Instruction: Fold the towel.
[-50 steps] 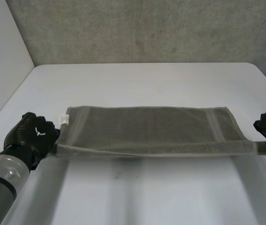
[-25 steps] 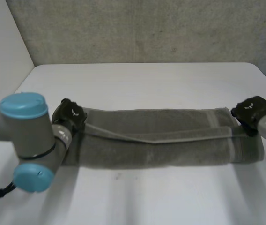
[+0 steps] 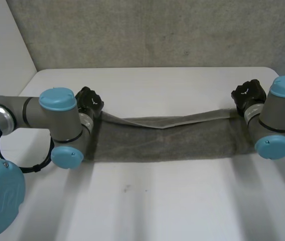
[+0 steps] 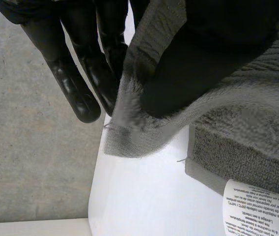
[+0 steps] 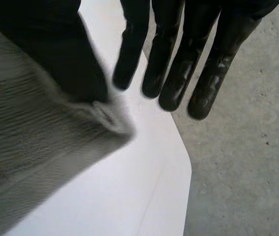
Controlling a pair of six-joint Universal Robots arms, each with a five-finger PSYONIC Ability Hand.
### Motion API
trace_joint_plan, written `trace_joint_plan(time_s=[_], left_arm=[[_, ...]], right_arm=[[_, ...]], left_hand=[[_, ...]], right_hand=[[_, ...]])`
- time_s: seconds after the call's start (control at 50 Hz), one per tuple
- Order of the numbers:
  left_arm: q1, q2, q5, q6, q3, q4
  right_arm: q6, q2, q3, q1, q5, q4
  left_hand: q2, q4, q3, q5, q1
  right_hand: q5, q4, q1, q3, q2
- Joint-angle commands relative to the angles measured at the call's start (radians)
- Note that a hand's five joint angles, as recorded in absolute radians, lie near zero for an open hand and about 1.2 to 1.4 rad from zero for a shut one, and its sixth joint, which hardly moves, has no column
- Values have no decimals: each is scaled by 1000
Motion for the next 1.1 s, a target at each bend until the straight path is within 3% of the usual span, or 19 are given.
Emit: trace_joint_plan(time_s=[0.02,0.06,0.3,0.46,0.56,0.74,0.96,1.1], left_arm=[[0,11,-9,5,-8,4],[0,15,-12,5,-11,3],[9,163,-57,-10,-102,1],[14,335,-47,-74,-255,-4],[52,420,-24,-183,-352,4],[103,338,45,-186,-328,16],[121,163,52,-137,-185,115],[127,173,49,-108,-198,108]], right_arm=[[9,-9,-20,0,61,0],[14,-29,-20,0,65,2],[94,-216,57,-16,33,37],[200,-396,185,-65,-117,200],[236,-468,296,-143,-227,377],[236,-506,477,-238,-307,353],[232,-506,564,-246,-306,270],[233,-506,564,-249,-309,224]], left_hand=[[-694,-713,-712,-713,-694],[-795,-813,-812,-813,-794],[-863,-881,-881,-882,-863],[-866,-884,-884,-885,-866],[-878,-896,-895,-897,-877],[-884,-902,-901,-902,-883],[-878,-896,-896,-897,-877],[-866,-884,-884,-885,-866]], right_hand=[[-752,-726,-570,-726,-724],[-752,-726,-570,-726,-724],[-752,-726,-570,-726,-724],[-752,-726,-570,-726,-724],[-695,-669,-513,-669,-667],[-680,-654,-499,-654,-652],[-680,-654,-499,-654,-652],[-619,-592,-437,-593,-591]])
